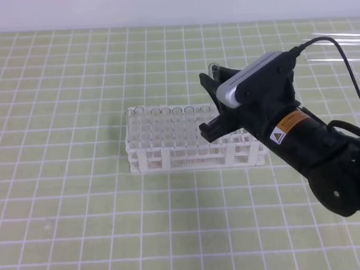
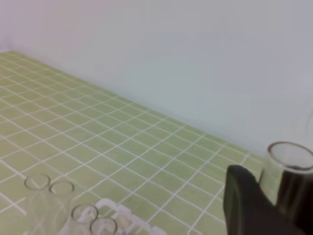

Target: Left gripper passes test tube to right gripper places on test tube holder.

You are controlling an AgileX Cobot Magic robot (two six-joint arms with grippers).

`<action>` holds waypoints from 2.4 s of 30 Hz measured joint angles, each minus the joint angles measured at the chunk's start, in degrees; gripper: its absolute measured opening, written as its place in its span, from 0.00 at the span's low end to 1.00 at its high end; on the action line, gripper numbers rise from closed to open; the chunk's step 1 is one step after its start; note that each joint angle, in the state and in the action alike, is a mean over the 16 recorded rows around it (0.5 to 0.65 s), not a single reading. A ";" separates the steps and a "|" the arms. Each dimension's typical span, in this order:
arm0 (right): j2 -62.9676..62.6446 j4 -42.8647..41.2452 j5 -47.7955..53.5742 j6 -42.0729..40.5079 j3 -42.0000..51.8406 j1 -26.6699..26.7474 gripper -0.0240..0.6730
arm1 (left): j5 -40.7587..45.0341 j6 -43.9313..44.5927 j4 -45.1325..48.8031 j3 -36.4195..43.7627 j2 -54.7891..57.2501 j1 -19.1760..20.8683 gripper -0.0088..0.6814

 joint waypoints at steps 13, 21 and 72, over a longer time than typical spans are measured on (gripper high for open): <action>2.12 -1.76 2.04 0.97 -0.59 0.00 0.19 | -0.07 0.00 0.04 0.00 -0.08 0.02 0.11; 2.84 -1.21 2.70 1.52 -0.59 0.00 0.19 | -0.13 0.00 0.06 0.00 -0.14 0.03 0.12; -5.03 2.44 2.29 2.78 2.61 -0.01 0.37 | -0.13 0.00 0.06 0.00 -0.14 0.03 0.12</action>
